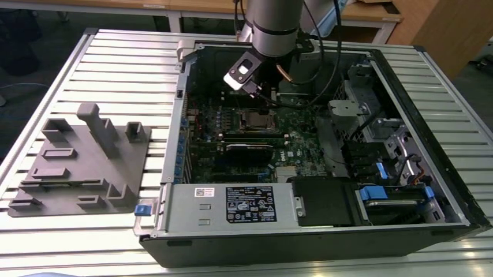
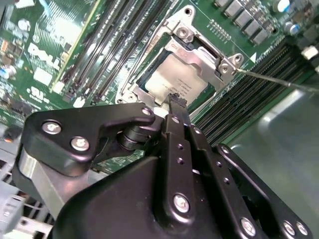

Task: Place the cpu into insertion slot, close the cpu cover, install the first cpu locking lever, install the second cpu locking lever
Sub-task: 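Close the cpu cover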

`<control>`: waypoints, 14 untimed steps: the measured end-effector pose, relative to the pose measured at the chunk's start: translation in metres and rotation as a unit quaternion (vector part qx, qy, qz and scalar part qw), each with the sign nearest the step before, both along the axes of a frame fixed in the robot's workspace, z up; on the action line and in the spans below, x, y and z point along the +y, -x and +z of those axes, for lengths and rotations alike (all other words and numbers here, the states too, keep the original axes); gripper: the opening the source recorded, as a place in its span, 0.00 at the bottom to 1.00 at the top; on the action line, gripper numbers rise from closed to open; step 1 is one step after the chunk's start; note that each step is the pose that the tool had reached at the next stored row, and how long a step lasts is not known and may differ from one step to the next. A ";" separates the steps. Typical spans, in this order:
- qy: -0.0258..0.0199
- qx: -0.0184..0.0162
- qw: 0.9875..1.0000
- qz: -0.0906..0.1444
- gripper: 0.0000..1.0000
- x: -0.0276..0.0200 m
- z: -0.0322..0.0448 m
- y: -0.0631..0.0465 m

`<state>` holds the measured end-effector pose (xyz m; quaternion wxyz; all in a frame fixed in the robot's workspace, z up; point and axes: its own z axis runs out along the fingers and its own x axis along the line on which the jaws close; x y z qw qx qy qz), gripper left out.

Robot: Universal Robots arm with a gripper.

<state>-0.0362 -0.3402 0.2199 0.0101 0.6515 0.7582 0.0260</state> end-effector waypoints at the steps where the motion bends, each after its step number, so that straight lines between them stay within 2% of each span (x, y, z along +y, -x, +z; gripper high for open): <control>1: 0.000 0.000 1.000 0.009 0.11 0.0000 -0.0002 0.000; 5: 0.000 0.000 0.999 0.043 0.11 0.0000 -0.0007 0.000; 8: 0.000 0.000 0.998 0.070 0.11 0.0000 -0.0011 0.000; 9: 0.000 0.000 0.997 0.079 0.11 0.0000 -0.0012 0.000; 10: 0.000 0.000 0.995 0.096 0.11 0.0000 -0.0015 0.000; 14: 0.000 0.000 0.991 0.131 0.11 0.0000 -0.0020 0.000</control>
